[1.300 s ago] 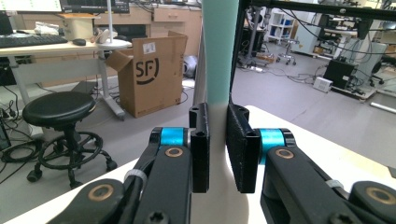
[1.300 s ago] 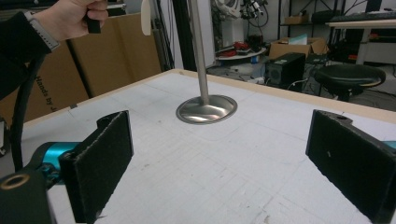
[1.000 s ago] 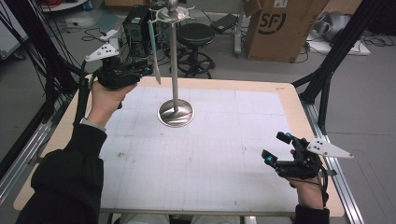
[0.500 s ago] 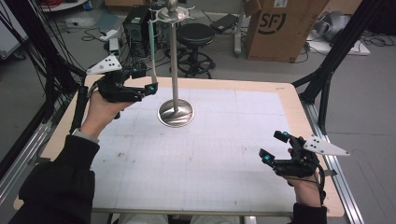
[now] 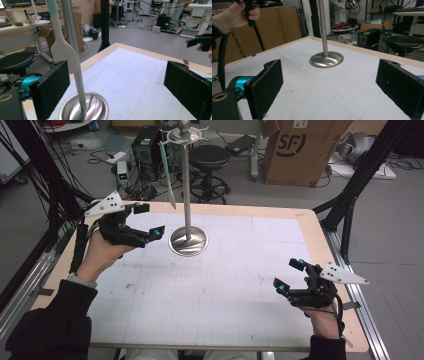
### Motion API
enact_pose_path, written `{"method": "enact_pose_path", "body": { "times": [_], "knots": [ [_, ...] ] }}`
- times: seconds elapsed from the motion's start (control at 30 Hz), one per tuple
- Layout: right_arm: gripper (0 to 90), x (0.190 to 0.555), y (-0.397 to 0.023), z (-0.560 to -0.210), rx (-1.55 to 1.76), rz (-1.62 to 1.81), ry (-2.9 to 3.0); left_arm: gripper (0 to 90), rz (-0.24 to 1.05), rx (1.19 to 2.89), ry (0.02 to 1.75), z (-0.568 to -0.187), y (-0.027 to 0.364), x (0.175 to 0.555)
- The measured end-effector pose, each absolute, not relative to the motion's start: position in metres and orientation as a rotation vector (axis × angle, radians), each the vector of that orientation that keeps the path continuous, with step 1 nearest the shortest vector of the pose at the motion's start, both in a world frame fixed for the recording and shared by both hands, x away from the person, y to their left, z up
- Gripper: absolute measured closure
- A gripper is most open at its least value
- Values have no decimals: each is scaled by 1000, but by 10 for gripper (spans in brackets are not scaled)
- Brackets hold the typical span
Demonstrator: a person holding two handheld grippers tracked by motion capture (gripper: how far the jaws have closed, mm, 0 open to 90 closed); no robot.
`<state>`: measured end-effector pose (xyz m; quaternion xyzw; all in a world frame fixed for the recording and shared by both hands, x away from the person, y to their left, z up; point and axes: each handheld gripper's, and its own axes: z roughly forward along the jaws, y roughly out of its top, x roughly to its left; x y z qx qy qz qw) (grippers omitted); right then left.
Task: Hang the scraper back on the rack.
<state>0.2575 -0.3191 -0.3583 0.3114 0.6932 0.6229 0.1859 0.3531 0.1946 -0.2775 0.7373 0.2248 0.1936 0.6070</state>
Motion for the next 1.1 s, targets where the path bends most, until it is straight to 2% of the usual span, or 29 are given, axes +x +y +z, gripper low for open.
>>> {"method": "enact_pose_path", "body": {
  "times": [0.47,0.73,1.1],
  "knots": [
    [65,267,-307,-359,860,1753,1971,71,454,1682,604,-332,220,326],
    [65,272,-305,-360,859,1761,1962,77,446,1671,672,-350,232,306],
    [65,278,-300,-366,866,1762,1975,72,495,1622,641,-365,254,293]
  ]
}}
